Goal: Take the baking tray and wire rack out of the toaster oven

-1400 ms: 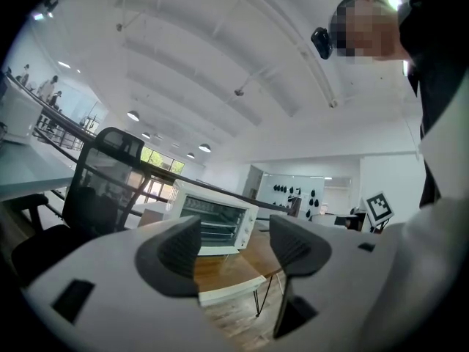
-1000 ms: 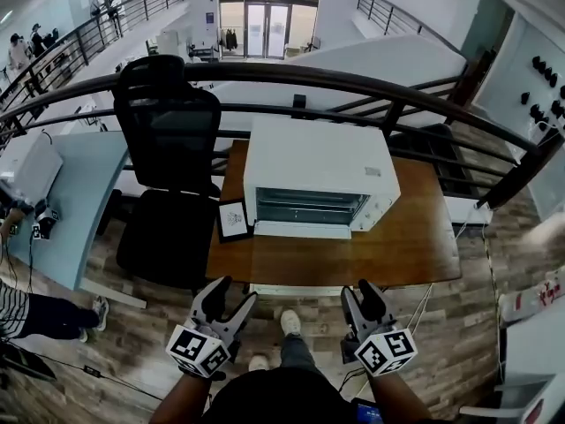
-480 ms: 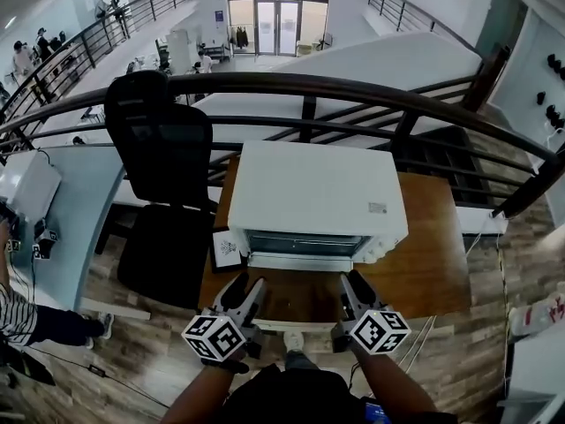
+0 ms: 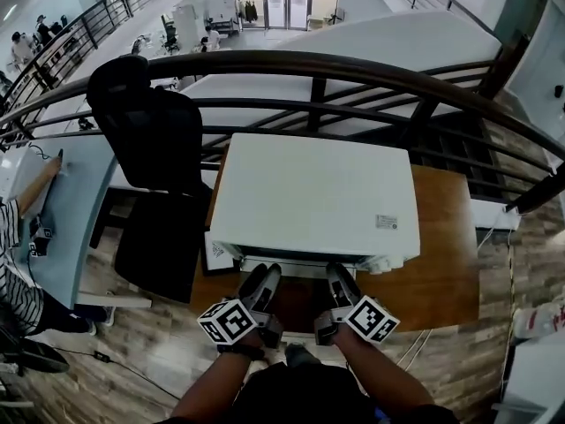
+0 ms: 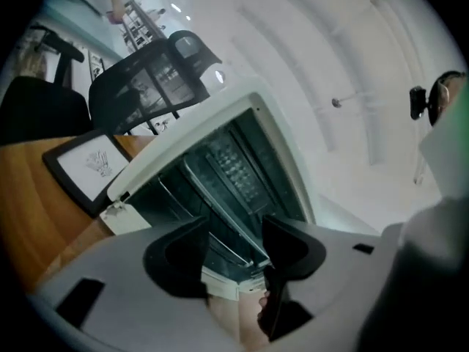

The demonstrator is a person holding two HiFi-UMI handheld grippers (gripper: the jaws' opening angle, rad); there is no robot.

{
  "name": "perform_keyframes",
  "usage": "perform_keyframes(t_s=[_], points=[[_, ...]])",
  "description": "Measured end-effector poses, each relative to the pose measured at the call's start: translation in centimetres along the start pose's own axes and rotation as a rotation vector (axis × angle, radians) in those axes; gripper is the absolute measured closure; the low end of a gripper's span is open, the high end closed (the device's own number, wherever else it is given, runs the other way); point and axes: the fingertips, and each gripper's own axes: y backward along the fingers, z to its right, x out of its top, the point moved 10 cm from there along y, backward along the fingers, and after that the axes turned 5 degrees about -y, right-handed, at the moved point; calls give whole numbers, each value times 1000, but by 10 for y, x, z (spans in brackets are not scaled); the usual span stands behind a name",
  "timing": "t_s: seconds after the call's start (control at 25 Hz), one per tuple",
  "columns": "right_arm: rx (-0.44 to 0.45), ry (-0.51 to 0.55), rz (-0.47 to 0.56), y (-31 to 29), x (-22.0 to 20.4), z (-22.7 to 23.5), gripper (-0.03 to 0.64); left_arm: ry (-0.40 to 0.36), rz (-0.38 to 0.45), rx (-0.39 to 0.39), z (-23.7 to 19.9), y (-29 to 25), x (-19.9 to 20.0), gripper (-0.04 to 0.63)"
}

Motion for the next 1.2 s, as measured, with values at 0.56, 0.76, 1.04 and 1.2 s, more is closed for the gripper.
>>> perform_keyframes(t_s=[0.56,0.76,1.04,1.2], points=[[54,-313,56,-46,21,21,485,202,69,-20,-2,-66,-8,367],[119,-373,40,-51,21,23,541,224,55,-25,-7,-62,-12,368],[127,-383,-6,-25,1,24,543,295,69,-15,-20,-44,-24,368],[128,-390,-30,-11,-6,24,543,392,109,-62,-19,-46,-29,368]])
